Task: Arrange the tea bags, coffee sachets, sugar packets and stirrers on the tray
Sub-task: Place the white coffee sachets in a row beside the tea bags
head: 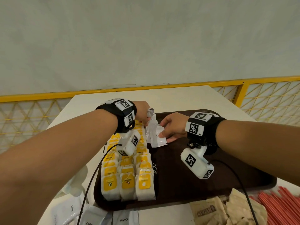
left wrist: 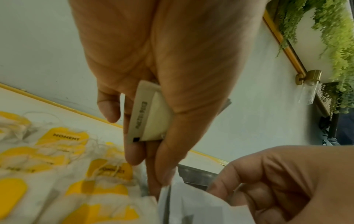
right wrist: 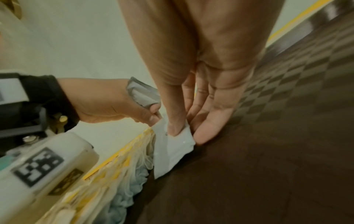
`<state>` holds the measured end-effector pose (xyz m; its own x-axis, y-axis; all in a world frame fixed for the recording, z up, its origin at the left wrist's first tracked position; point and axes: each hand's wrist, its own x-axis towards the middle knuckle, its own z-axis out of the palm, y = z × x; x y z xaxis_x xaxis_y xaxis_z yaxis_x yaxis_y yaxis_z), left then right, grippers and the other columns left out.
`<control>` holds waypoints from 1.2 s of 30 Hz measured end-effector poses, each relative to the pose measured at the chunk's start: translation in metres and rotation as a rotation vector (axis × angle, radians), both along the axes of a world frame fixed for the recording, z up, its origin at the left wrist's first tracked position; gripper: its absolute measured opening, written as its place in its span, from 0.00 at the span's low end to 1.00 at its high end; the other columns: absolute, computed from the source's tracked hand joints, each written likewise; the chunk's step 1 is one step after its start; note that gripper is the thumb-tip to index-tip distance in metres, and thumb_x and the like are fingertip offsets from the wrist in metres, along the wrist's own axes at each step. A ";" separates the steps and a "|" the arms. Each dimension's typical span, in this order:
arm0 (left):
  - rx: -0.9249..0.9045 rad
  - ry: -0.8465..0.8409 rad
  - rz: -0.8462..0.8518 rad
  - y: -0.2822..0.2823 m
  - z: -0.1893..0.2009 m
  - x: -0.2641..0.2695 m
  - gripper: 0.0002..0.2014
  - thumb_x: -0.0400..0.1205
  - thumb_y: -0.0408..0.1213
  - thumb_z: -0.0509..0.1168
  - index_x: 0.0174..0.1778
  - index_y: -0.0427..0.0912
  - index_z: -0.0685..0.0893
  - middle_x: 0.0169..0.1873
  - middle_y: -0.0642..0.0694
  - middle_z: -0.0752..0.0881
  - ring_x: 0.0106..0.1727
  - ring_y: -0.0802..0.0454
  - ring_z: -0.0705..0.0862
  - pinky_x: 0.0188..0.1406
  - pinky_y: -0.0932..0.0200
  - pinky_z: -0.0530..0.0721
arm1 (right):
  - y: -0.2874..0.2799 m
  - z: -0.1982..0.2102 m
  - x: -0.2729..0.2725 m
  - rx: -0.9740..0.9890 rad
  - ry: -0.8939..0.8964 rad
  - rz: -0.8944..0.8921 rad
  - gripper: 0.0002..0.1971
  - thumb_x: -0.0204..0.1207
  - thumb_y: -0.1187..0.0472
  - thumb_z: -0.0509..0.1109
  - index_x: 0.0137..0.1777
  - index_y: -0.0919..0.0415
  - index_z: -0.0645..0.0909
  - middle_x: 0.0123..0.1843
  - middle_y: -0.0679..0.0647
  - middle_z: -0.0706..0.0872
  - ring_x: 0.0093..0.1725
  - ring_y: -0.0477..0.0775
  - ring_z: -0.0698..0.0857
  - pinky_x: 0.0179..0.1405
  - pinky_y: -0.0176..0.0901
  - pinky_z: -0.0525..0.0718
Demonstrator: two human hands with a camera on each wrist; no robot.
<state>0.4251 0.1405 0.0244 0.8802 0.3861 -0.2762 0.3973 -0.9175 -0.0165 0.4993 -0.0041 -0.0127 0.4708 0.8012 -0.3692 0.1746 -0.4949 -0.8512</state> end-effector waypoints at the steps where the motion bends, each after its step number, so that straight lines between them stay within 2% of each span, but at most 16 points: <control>1: 0.012 0.004 -0.001 -0.001 0.001 0.000 0.13 0.79 0.39 0.70 0.56 0.36 0.85 0.46 0.45 0.83 0.45 0.51 0.78 0.40 0.64 0.73 | 0.000 0.000 0.000 -0.001 0.001 0.001 0.18 0.69 0.76 0.76 0.55 0.63 0.76 0.43 0.60 0.85 0.41 0.56 0.88 0.41 0.49 0.91; 4: 0.034 0.013 -0.002 -0.002 0.001 0.001 0.16 0.79 0.42 0.69 0.56 0.35 0.85 0.45 0.45 0.82 0.44 0.51 0.77 0.30 0.69 0.68 | -0.001 -0.001 0.002 -0.001 0.001 -0.004 0.16 0.67 0.76 0.77 0.50 0.62 0.77 0.45 0.60 0.86 0.47 0.60 0.89 0.49 0.53 0.90; 8: 0.039 0.014 0.008 -0.002 0.000 0.002 0.15 0.79 0.42 0.70 0.56 0.34 0.86 0.49 0.42 0.87 0.44 0.51 0.78 0.28 0.69 0.67 | -0.002 -0.003 0.002 0.013 -0.002 -0.027 0.23 0.65 0.74 0.80 0.59 0.66 0.78 0.50 0.62 0.86 0.51 0.62 0.89 0.52 0.54 0.89; 11: 0.022 0.006 0.030 0.001 0.000 0.003 0.14 0.79 0.40 0.70 0.55 0.35 0.87 0.51 0.41 0.88 0.43 0.52 0.78 0.30 0.68 0.69 | -0.002 -0.001 0.004 0.025 -0.035 -0.055 0.17 0.65 0.73 0.80 0.51 0.63 0.81 0.51 0.60 0.85 0.48 0.57 0.89 0.45 0.45 0.90; 13: 0.003 0.002 0.041 0.003 0.000 0.003 0.13 0.78 0.41 0.71 0.52 0.36 0.88 0.50 0.41 0.88 0.42 0.52 0.79 0.30 0.67 0.70 | -0.002 -0.001 0.005 0.052 -0.027 -0.075 0.14 0.66 0.75 0.79 0.46 0.61 0.82 0.52 0.62 0.86 0.47 0.58 0.89 0.43 0.44 0.90; 15: -0.013 0.001 0.046 0.005 -0.001 0.004 0.09 0.77 0.42 0.72 0.44 0.39 0.86 0.44 0.45 0.86 0.40 0.53 0.79 0.29 0.67 0.70 | -0.001 -0.003 0.005 0.063 -0.041 -0.072 0.12 0.67 0.76 0.78 0.45 0.62 0.83 0.49 0.61 0.86 0.46 0.57 0.89 0.42 0.43 0.90; 17: -0.015 0.002 0.041 0.006 0.000 0.004 0.07 0.77 0.42 0.72 0.39 0.43 0.83 0.41 0.48 0.83 0.40 0.54 0.79 0.29 0.67 0.69 | 0.000 -0.004 0.002 0.057 -0.060 -0.047 0.12 0.68 0.76 0.77 0.49 0.64 0.84 0.44 0.58 0.84 0.41 0.54 0.87 0.41 0.42 0.90; 20: 0.023 -0.003 0.028 0.005 -0.001 0.002 0.12 0.77 0.43 0.73 0.48 0.38 0.87 0.43 0.46 0.84 0.42 0.52 0.79 0.30 0.66 0.70 | 0.001 -0.003 0.000 0.060 -0.070 -0.031 0.16 0.68 0.76 0.76 0.56 0.68 0.84 0.41 0.56 0.83 0.38 0.51 0.86 0.37 0.39 0.90; 22: 0.050 0.007 0.022 0.004 -0.001 0.001 0.16 0.78 0.44 0.71 0.55 0.36 0.87 0.48 0.43 0.86 0.44 0.51 0.78 0.31 0.68 0.68 | 0.002 -0.002 -0.001 0.076 -0.064 -0.042 0.15 0.67 0.77 0.77 0.54 0.68 0.84 0.45 0.59 0.84 0.41 0.55 0.87 0.35 0.39 0.90; 24: 0.074 0.020 0.011 0.003 -0.002 0.001 0.17 0.79 0.44 0.69 0.57 0.35 0.86 0.54 0.41 0.87 0.45 0.51 0.77 0.30 0.69 0.66 | 0.003 -0.001 -0.002 0.087 -0.064 -0.063 0.12 0.67 0.77 0.77 0.48 0.66 0.84 0.49 0.61 0.84 0.47 0.61 0.89 0.36 0.41 0.90; 26: 0.092 0.024 0.008 0.003 -0.002 0.001 0.17 0.79 0.45 0.69 0.57 0.35 0.86 0.55 0.40 0.87 0.46 0.51 0.77 0.31 0.67 0.68 | 0.002 -0.002 -0.001 0.084 -0.072 -0.063 0.11 0.67 0.77 0.77 0.44 0.65 0.83 0.46 0.60 0.85 0.48 0.61 0.89 0.41 0.45 0.91; 28: 0.113 0.035 0.006 0.002 -0.003 0.002 0.17 0.79 0.45 0.69 0.58 0.36 0.86 0.50 0.42 0.85 0.46 0.50 0.77 0.34 0.63 0.71 | 0.001 -0.004 -0.001 0.071 -0.082 -0.042 0.10 0.67 0.77 0.77 0.45 0.66 0.84 0.42 0.59 0.85 0.43 0.58 0.89 0.43 0.46 0.91; 30: 0.142 0.054 -0.007 0.001 -0.004 0.003 0.16 0.80 0.44 0.69 0.57 0.36 0.85 0.46 0.44 0.81 0.46 0.50 0.76 0.39 0.63 0.72 | 0.002 -0.006 -0.001 0.065 -0.100 -0.017 0.11 0.67 0.77 0.77 0.47 0.68 0.84 0.39 0.58 0.84 0.40 0.56 0.88 0.43 0.46 0.91; 31: 0.156 0.063 -0.015 0.000 -0.005 0.003 0.15 0.80 0.43 0.69 0.56 0.37 0.85 0.46 0.45 0.80 0.46 0.50 0.76 0.40 0.63 0.72 | 0.002 -0.007 -0.001 0.064 -0.111 -0.009 0.11 0.67 0.77 0.77 0.49 0.69 0.84 0.39 0.58 0.84 0.40 0.56 0.87 0.43 0.46 0.91; 34: 0.177 0.085 -0.044 0.000 -0.007 0.005 0.05 0.81 0.39 0.67 0.49 0.43 0.82 0.45 0.45 0.78 0.44 0.50 0.74 0.30 0.66 0.69 | 0.002 -0.007 -0.001 0.072 -0.138 -0.004 0.13 0.67 0.78 0.77 0.51 0.70 0.84 0.41 0.59 0.83 0.40 0.56 0.87 0.43 0.46 0.91; 36: 0.166 0.088 -0.050 0.000 -0.007 0.006 0.03 0.81 0.38 0.67 0.48 0.43 0.81 0.44 0.45 0.78 0.43 0.50 0.74 0.36 0.63 0.71 | 0.002 -0.007 -0.001 0.074 -0.151 -0.001 0.12 0.67 0.77 0.77 0.50 0.70 0.85 0.42 0.60 0.84 0.40 0.55 0.87 0.42 0.44 0.91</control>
